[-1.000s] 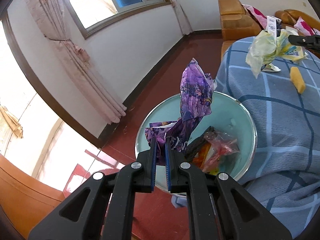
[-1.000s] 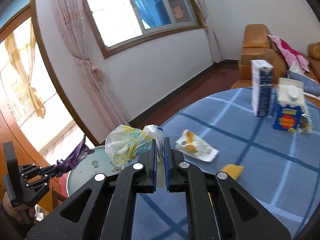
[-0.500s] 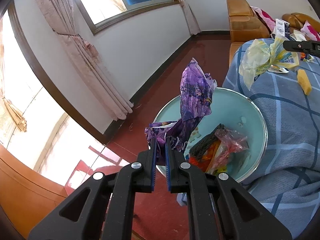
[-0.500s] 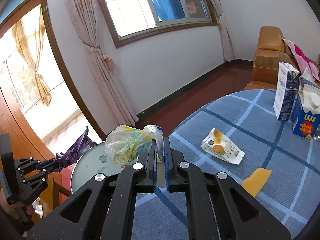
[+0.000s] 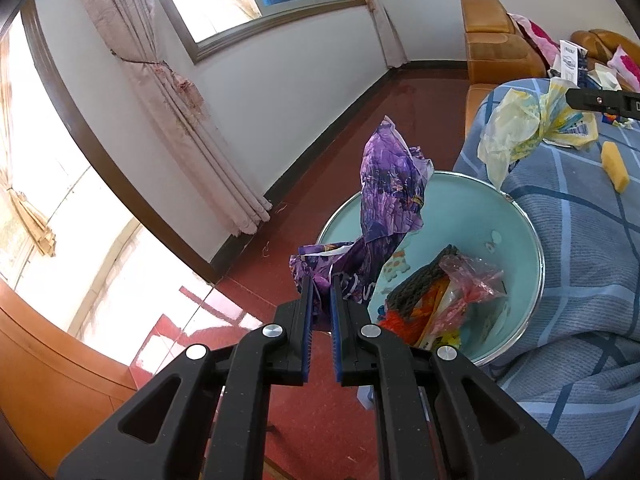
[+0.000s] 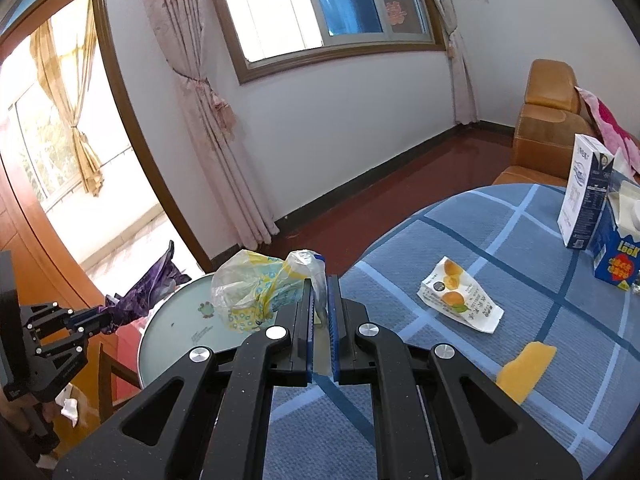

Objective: Collect trash
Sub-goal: 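Hold the purple wrapper and clear bag above the bin with both tools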

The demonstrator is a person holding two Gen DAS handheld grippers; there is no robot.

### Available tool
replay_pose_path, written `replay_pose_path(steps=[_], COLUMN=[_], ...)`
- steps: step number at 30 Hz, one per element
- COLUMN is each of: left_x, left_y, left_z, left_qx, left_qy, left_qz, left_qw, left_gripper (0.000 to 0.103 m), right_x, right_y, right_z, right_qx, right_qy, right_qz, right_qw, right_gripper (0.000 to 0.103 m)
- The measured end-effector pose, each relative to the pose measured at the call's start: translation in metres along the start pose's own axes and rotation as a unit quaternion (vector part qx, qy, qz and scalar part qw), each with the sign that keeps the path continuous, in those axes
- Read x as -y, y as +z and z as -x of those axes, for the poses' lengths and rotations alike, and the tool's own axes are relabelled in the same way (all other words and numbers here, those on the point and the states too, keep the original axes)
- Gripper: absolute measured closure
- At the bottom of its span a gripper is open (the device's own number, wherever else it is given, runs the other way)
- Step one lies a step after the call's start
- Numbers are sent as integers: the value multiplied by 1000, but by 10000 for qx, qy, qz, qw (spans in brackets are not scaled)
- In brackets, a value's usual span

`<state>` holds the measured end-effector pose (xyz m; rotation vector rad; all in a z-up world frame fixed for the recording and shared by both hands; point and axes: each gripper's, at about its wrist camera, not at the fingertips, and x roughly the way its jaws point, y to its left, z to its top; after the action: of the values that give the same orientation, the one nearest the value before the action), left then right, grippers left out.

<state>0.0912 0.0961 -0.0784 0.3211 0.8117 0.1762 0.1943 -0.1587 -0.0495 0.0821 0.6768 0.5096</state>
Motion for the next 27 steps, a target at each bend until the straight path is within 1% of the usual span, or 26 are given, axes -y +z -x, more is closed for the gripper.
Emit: replay_pose_path(steps=[17, 25, 27], left_x=[-2, -2, -2], left_y=[0, 0, 0], left_z=[0, 0, 0], left_qx=[-16, -49, -50], left_qy=[-26, -28, -34], left_qz=[21, -5, -7], left_qw=[10000, 10000, 10000], left_gripper=[96, 96, 96], right_x=[-14, -28, -30], right_y=[-1, -6, -6], right_z=[-7, -10, -11], right_qx=[-128, -139, -155], right_qy=[4, -76, -55], right_qz=[194, 577, 581], right_qw=[9997, 9982, 9982], right_gripper=[96, 96, 96])
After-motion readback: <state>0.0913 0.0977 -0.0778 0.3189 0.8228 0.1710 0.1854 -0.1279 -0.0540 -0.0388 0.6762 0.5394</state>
